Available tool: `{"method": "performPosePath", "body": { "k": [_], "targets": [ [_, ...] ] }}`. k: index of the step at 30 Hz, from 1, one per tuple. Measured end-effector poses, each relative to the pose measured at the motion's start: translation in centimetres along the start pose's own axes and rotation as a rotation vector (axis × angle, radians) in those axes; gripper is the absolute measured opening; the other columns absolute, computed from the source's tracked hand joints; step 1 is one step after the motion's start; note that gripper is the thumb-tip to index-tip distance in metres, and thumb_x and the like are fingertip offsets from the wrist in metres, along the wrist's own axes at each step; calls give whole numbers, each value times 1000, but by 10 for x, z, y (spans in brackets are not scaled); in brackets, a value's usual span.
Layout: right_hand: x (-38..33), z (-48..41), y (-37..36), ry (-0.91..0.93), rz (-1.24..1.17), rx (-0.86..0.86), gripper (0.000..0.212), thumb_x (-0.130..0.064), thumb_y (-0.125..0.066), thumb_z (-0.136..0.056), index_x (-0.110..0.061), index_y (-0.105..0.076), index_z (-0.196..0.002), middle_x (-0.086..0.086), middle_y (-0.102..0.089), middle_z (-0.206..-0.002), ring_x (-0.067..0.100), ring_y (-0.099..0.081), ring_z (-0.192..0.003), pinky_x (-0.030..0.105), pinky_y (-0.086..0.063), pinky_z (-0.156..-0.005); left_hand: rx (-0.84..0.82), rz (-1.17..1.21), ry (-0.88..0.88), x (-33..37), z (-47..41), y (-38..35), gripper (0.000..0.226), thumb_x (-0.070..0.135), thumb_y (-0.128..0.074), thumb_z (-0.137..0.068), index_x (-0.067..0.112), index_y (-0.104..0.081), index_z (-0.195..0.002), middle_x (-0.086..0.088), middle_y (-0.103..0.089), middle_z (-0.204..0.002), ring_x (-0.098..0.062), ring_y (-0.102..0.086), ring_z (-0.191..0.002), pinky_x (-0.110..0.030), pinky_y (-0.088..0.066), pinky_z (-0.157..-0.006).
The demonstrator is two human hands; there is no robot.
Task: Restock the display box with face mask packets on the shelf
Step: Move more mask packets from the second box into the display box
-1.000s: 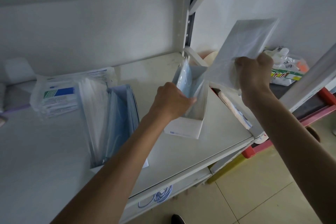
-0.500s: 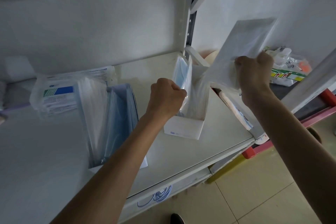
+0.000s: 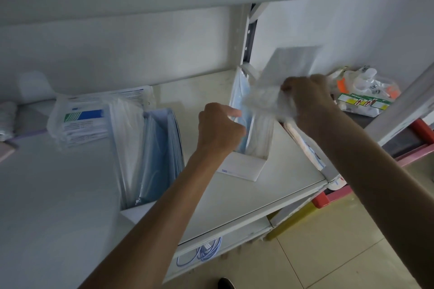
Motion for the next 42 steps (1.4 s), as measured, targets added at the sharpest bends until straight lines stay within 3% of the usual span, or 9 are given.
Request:
{"method": "performPosePath", "body": {
  "k": [6, 17, 21, 24, 28, 32, 35, 37, 42],
  "targets": [
    [-9, 8, -12, 244, 705, -96, 34, -15, -51, -77, -1, -57, -107, 15, -61, -98, 31, -59, -86, 27, -44, -63, 176, 89, 22, 5, 6, 49, 37, 3, -74, -73, 15, -75, -109, -3, -74, -102, -14, -69, -80, -3, -42, -51],
    [14, 29, -63, 72, 906, -325, 20, -15, -53, -84, -7, -46, -101, 4, -44, -79, 17, -45, -67, 25, -39, -58, 312, 143, -43, 27, 38, 115, 36, 11, -75, -72, 22, -77, -106, 6, -73, -99, 0, -65, -79, -4, -47, -63],
    [30, 31, -77, 56, 932, -333, 48, -18, -58, -84, 3, -46, -126, 6, -51, -82, 25, -55, -79, 31, -47, -69, 329, 197, -46, 26, 58, 135, 36, 13, -76, -70, 26, -77, -103, 23, -66, -80, 5, -66, -70, -3, -46, -59],
    [42, 38, -90, 76, 1006, -359, 65, -13, -57, -90, 9, -26, -143, 7, -52, -84, 19, -50, -70, 24, -37, -50, 398, 239, -14, 7, 73, 164, 35, 12, -77, -69, 29, -77, -99, 25, -68, -83, 11, -63, -65, -1, -41, -59],
    [50, 46, -103, 93, 1135, -452, 33, -13, -55, -92, 5, -51, -120, 5, -49, -74, 16, -48, -62, 23, -36, -48, 463, 340, 61, -25, 94, 209, 32, 15, -79, -73, 30, -77, -102, 19, -72, -84, 9, -60, -67, -4, -42, -57],
    [14, 55, -110, 348, 1221, -336, 57, -21, -56, -91, 8, -34, -135, 24, -49, -123, 39, -47, -117, 36, -42, -90, 527, 381, 119, -54, 108, 246, 35, 23, -81, -70, 37, -76, -102, 17, -73, -87, 5, -56, -62, -6, -38, -46],
    [-31, 86, -124, 625, 842, -254, 38, -14, -53, -89, -6, -52, -125, 17, -59, -117, 33, -54, -111, 33, -43, -92, 538, 441, 148, -68, 112, 252, 35, 18, -82, -67, 31, -77, -99, 16, -74, -90, 7, -58, -59, -6, -35, -41],
    [-29, 112, -151, 603, 652, -509, 23, -15, -60, -88, -18, -64, -111, 6, -68, -104, 22, -64, -95, 32, -51, -85, 499, 485, 147, -70, 113, 242, 33, 13, -83, -66, 27, -78, -96, 11, -75, -91, -1, -61, -65, -9, -36, -42],
    [34, 146, -201, 706, 1129, -908, 30, -25, -61, -90, -21, -64, -120, 2, -34, -148, 27, -27, -136, 42, -22, -114, 425, 508, 173, -76, 107, 196, 32, 6, -82, -66, 24, -80, -93, 10, -76, -87, -4, -63, -69, -16, -43, -60]
  ]
}}
Point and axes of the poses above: each hand's wrist, its own z-axis away from the middle knuckle, its own y-axis out of the back of the hand, x = y × z, the point moved 10 cm from there along -z, towards the middle knuckle
